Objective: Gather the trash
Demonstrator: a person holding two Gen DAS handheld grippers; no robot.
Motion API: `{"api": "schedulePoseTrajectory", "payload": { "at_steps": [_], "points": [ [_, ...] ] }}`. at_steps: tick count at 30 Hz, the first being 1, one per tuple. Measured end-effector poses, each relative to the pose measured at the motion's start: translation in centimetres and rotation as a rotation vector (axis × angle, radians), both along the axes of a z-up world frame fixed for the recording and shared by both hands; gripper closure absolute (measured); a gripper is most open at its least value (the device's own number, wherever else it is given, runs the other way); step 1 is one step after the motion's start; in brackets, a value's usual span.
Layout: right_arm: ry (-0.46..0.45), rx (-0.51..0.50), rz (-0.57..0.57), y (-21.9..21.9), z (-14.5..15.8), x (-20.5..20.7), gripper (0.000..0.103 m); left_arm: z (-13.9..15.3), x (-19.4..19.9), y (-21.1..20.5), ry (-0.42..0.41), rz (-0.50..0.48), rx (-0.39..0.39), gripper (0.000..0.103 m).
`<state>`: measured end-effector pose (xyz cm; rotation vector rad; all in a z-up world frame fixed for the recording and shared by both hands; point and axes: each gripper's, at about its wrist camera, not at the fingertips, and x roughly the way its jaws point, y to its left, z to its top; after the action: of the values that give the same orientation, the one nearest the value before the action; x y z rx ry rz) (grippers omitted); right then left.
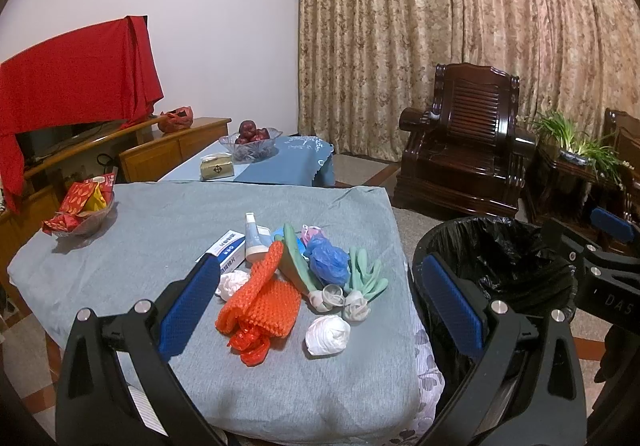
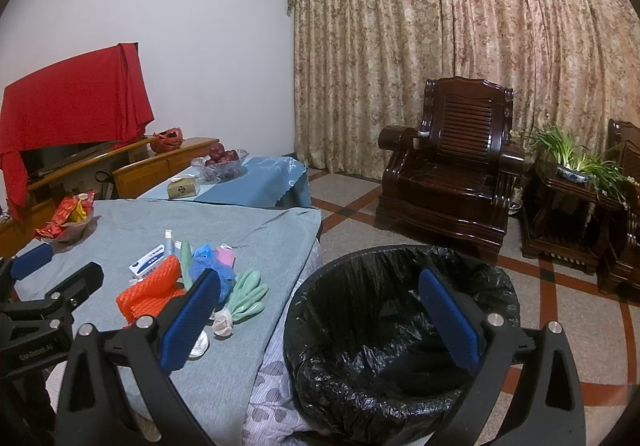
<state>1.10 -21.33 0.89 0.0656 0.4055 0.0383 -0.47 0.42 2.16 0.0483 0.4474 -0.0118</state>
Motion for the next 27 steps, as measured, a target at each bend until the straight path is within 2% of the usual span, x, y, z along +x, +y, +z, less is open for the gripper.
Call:
{"api": "schedulePoseTrajectory", "payload": {
  "at_steps": [5,16,17,18,27],
  "points": [
    [0.0,0.0,0.0,0.0,0.0,0.0,0.006,-0.3,0.1,-0.3,-0.002,0.001,0.001,0.005],
    [0.006,0.004,0.003,-0.7,0.2,-0.3,0.006,1.4,0.2,-1.1,0.0,0.004,0.006,0.005],
    [0.006,0.004,0.003,-0.7,0.1,-0.3,0.006,1.1,0.3,-0.8,0.002,0.001,0.004,0.005],
    [0.006,0.004,0.003,-0.7,0.2,-0.3,0.006,-0.6,0.3,-0.3,-0.005,0.004,-0.001,0.005],
    [0.009,0.005,0.003,-0.5,0.0,-0.4,0.006,-0.5,0.3,-0.2,-0.003,0.004,-0.003,0.005]
  ]
}}
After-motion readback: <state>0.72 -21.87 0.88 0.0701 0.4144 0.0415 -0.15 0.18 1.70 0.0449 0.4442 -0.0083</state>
